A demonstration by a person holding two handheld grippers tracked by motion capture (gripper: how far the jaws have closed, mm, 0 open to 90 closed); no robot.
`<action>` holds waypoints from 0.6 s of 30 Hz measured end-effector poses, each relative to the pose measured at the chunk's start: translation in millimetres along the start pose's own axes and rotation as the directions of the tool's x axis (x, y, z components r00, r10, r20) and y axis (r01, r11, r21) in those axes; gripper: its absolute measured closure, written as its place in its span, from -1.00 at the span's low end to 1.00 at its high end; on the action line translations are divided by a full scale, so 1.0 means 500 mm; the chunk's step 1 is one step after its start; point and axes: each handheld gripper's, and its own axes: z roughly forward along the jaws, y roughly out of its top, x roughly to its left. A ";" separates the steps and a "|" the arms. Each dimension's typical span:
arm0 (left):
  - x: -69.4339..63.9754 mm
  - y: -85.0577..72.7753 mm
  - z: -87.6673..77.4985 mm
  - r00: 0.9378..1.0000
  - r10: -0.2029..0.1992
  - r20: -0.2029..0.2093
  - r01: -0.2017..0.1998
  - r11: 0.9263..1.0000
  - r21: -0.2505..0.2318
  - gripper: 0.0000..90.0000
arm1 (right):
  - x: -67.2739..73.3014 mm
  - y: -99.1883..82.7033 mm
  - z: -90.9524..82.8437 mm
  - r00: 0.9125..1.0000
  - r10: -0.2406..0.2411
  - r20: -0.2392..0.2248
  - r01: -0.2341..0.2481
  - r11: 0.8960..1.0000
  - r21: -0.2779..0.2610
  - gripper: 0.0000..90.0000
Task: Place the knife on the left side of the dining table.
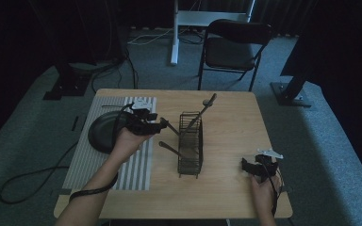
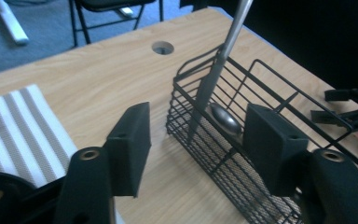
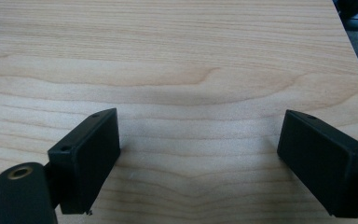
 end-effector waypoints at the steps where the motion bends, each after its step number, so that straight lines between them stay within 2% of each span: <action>1: -0.001 0.000 0.003 1.000 0.001 0.000 -0.001 1.000 0.009 -0.05 | 0.000 0.000 0.000 1.000 0.000 0.000 0.000 1.000 0.000 -0.73; 5: -0.002 0.001 0.007 1.000 -0.003 0.000 0.003 1.000 0.007 -0.03 | 0.000 0.000 0.000 1.000 0.000 0.000 0.000 1.000 0.000 -0.73; 10: -0.011 0.002 0.010 0.999 0.009 0.037 -0.009 1.000 -0.001 0.39 | 0.000 0.000 0.000 1.000 0.000 0.000 0.000 1.000 0.000 -0.73; 11: -0.013 0.002 0.010 0.998 0.014 0.056 -0.014 1.000 -0.003 0.39 | 0.000 0.000 0.000 1.000 0.000 0.000 0.000 1.000 0.000 -0.73; 12: -0.013 0.002 0.010 0.998 0.014 0.056 -0.014 1.000 -0.003 0.51 | 0.000 0.000 0.000 1.000 0.000 0.000 0.000 1.000 0.000 -0.73; 13: -0.017 0.002 0.010 0.998 0.027 0.060 -0.027 1.000 -0.001 0.54 | 0.000 0.000 0.000 1.000 -0.001 0.000 0.001 1.000 -0.001 -0.73; 16: -0.013 0.002 0.009 0.996 0.007 0.084 -0.007 1.000 0.001 0.61 | 0.000 0.000 0.000 1.000 -0.002 0.001 0.002 1.000 -0.001 -0.73; 17: -0.009 0.002 0.007 0.994 -0.010 0.106 0.010 1.000 0.000 0.61 | 0.000 0.000 0.000 1.000 -0.002 0.000 0.002 1.000 -0.001 -0.73; 18: -0.006 0.002 0.004 0.988 -0.031 0.154 0.032 0.999 -0.006 0.65 | 0.000 0.000 0.000 1.000 -0.001 0.001 0.001 1.000 -0.001 -0.73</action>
